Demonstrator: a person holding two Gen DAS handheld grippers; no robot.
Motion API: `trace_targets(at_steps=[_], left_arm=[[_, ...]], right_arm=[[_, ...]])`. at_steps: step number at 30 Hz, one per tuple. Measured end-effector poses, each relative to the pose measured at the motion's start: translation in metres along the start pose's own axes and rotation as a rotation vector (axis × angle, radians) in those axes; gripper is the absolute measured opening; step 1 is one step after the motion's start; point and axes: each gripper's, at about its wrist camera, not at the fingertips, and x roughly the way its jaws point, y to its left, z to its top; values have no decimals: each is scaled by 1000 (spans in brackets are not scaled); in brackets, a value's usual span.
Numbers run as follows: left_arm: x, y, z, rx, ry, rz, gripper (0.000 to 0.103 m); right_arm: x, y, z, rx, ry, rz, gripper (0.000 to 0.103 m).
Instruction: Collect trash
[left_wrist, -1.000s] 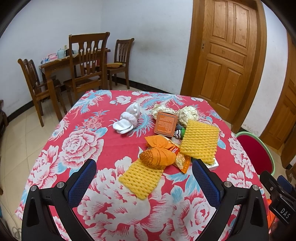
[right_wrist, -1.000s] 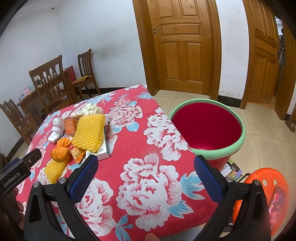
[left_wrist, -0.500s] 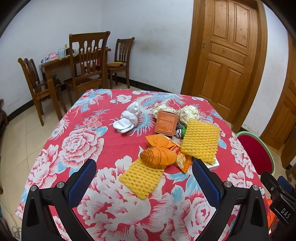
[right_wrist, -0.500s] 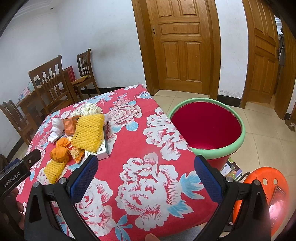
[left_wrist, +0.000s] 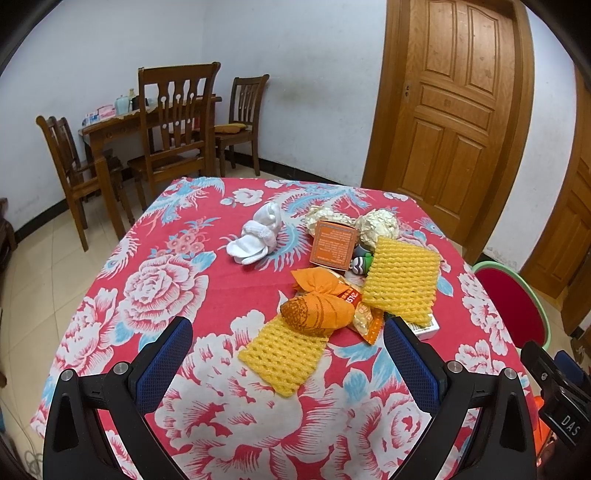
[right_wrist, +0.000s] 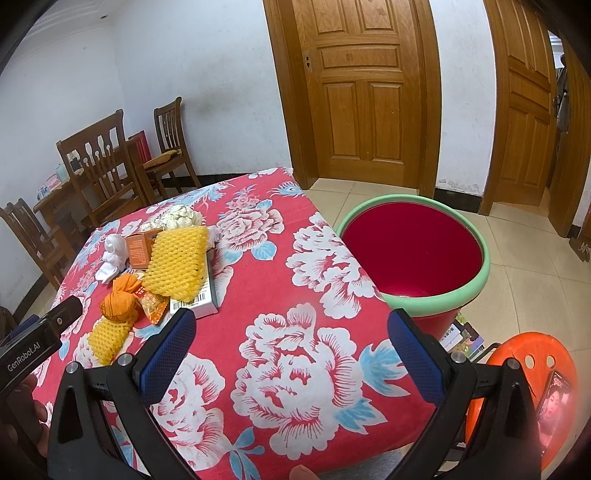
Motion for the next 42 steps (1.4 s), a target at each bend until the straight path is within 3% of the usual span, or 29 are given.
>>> trace_targets(at_steps=[20, 28, 37, 39, 42], left_arm=[[40, 18, 0, -11, 68, 61, 102], [62, 11, -1, 20, 110, 21, 102], [84, -5, 6, 45, 166, -76, 76], [89, -8, 6, 40, 189, -121, 68], [94, -9, 3, 24, 210, -170, 48]], right_arm=[[21, -6, 9, 34, 27, 9, 101], [35, 0, 25, 6, 40, 37, 101], [49, 15, 37, -34, 52, 73, 102], [52, 19, 39, -46, 57, 72, 101], [57, 25, 41, -69, 64, 72, 101]])
